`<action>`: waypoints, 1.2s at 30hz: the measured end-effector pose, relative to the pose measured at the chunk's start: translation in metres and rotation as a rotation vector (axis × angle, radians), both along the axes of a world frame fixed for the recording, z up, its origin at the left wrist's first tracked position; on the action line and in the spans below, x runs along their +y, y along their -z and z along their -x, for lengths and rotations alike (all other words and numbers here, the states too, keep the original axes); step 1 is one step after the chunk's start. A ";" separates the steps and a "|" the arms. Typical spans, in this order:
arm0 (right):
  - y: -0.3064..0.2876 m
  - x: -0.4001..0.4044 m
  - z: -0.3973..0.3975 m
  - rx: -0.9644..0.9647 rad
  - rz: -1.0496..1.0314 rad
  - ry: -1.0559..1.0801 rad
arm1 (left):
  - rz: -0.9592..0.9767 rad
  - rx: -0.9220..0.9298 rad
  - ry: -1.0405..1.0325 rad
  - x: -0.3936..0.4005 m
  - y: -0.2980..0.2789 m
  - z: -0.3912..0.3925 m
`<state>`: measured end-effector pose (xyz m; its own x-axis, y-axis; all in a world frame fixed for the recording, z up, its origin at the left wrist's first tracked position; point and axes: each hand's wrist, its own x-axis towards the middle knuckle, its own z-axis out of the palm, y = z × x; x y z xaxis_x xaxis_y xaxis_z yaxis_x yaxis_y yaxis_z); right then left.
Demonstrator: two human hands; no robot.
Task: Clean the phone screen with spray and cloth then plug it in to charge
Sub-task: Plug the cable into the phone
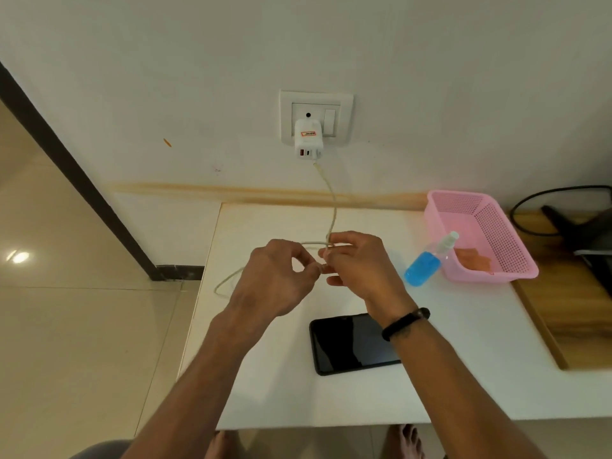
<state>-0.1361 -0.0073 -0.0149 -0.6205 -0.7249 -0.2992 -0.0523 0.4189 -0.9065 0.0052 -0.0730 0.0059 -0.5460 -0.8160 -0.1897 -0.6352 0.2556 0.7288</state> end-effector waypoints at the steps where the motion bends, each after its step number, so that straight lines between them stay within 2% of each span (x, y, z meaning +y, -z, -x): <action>1: 0.001 0.000 0.001 0.111 -0.041 -0.011 | 0.000 0.003 -0.006 0.000 0.001 0.002; 4: 0.002 0.002 -0.001 0.394 -0.111 -0.022 | 0.084 -0.087 0.032 -0.003 0.009 0.005; 6: -0.002 0.003 -0.005 0.494 -0.108 0.001 | 0.123 -0.176 0.075 -0.004 0.014 0.007; 7: -0.004 0.003 -0.006 0.518 -0.076 0.010 | 0.104 -0.157 0.063 -0.005 0.015 0.010; 8: -0.006 0.003 -0.006 0.521 -0.023 0.014 | 0.051 -0.078 0.022 -0.006 0.013 0.013; 10: -0.011 0.005 -0.006 0.503 0.082 -0.006 | -0.118 0.221 -0.155 -0.008 0.003 0.019; 12: -0.015 0.008 -0.005 0.469 0.126 -0.083 | -0.368 0.538 -0.348 -0.017 -0.011 0.021; 15: -0.016 0.016 -0.003 0.389 0.145 -0.220 | -0.763 0.942 -0.487 -0.035 -0.019 0.010; 18: -0.018 0.025 0.003 0.366 0.130 -0.331 | -0.911 1.126 -0.624 -0.039 -0.019 -0.001; 20: -0.018 0.032 0.009 0.404 0.004 -0.430 | -0.911 1.214 -0.673 -0.038 -0.022 -0.002; 22: -0.013 0.040 0.013 0.482 -0.203 -0.531 | -0.823 1.214 -0.685 -0.041 -0.026 -0.004; 24: -0.005 0.045 0.013 0.598 -0.376 -0.588 | -0.667 1.095 -0.692 -0.047 -0.028 -0.008; 26: 0.001 0.045 0.014 0.696 -0.427 -0.551 | -0.565 0.947 -0.652 -0.045 -0.028 -0.010; 28: 0.000 0.042 0.017 0.736 -0.393 -0.465 | -0.620 0.884 -0.605 -0.040 -0.027 -0.010; 32: -0.001 0.036 0.021 0.739 -0.426 -0.406 | -0.890 1.002 -0.472 -0.029 -0.026 -0.003; 34: 0.001 0.037 0.020 0.732 -0.496 -0.472 | -0.892 1.020 -0.385 -0.021 -0.025 0.002; 36: -0.001 0.037 0.017 0.684 -0.499 -0.527 | -0.772 0.989 -0.317 -0.014 -0.026 0.008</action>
<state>-0.1534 0.0296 -0.0141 -0.4084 -0.8461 -0.3425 -0.7864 0.5167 -0.3386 -0.0026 -0.0873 0.0318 -0.5278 -0.7961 -0.2962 0.2999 -0.5009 0.8119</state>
